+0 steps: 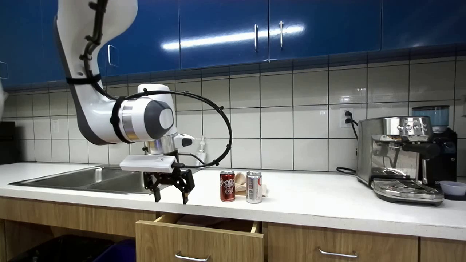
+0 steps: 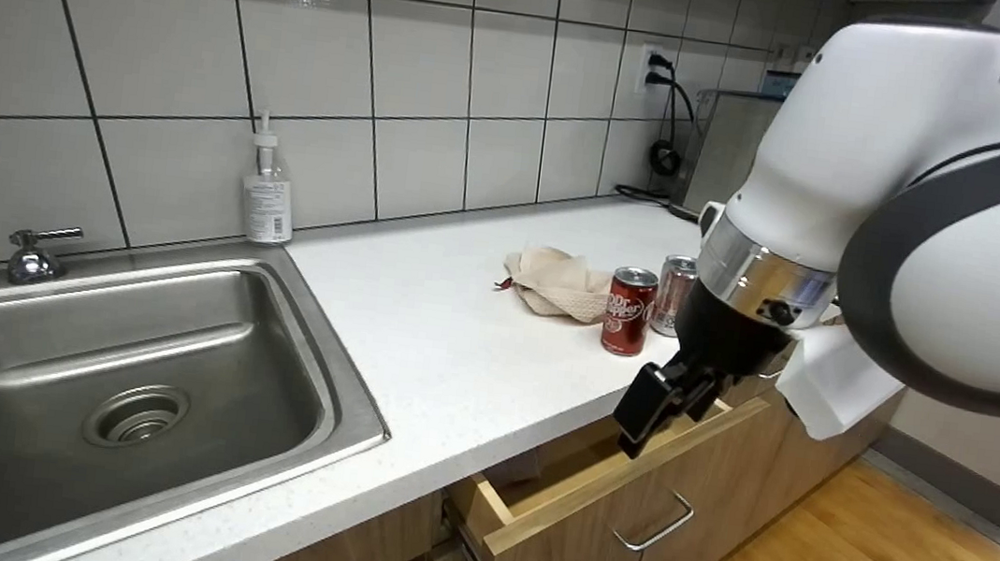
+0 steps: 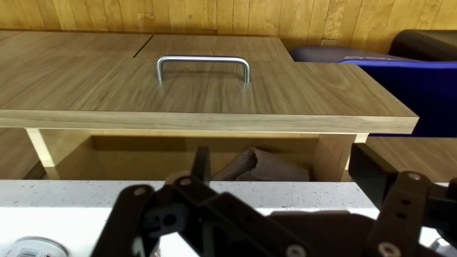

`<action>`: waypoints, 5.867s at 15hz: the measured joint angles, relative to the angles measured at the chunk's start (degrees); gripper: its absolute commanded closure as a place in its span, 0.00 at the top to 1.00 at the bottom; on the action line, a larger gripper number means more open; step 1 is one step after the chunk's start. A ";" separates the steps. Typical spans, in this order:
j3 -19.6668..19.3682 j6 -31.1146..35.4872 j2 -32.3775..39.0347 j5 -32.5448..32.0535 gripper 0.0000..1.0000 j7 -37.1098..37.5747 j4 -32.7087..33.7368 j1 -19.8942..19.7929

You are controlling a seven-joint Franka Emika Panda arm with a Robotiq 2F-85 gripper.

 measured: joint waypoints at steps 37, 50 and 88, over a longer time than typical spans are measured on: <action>-6.20 8.93 17.04 -0.57 1.00 -2.54 8.65 4.36; -6.50 11.19 23.26 0.43 1.00 -2.54 13.40 4.34; -4.31 9.32 15.95 6.35 1.00 -2.19 1.06 3.80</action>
